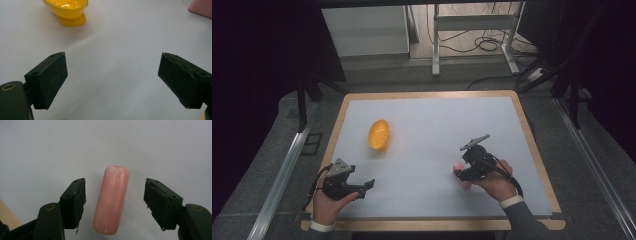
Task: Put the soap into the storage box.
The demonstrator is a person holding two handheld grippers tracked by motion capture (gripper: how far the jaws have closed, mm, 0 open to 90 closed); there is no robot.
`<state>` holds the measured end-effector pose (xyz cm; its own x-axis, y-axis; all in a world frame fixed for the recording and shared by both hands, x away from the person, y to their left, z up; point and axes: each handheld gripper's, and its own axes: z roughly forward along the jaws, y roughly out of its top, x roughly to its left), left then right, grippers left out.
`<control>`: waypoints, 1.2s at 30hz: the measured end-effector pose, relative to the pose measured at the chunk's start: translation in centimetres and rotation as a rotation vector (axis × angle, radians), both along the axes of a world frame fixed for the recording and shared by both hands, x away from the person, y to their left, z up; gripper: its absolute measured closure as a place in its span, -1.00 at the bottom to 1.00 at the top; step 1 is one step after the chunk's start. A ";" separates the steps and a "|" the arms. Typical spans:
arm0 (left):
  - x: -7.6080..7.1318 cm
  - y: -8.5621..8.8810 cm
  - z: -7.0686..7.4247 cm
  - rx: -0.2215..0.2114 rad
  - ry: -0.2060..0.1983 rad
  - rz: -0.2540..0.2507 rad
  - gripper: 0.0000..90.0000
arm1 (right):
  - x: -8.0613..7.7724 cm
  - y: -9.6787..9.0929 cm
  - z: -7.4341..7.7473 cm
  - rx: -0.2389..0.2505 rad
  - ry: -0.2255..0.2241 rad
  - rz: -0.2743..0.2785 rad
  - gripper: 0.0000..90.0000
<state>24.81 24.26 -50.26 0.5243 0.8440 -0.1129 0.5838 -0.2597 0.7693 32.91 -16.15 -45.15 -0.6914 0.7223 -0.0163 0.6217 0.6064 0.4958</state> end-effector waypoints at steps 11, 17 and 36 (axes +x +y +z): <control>0.1 -0.4 -0.3 0.018 0.005 -0.004 -0.79 | 0.8 0.5 -2.9 -0.085 0.083 -0.034 -0.07; 0.1 -0.5 -0.4 0.019 0.008 -0.007 -0.80 | 0.9 0.8 -3.4 -0.092 0.128 -0.031 0.14; 0.0 -0.5 -0.4 0.027 0.004 -0.006 -0.80 | 1.4 0.1 -1.4 -0.055 0.101 -0.043 0.31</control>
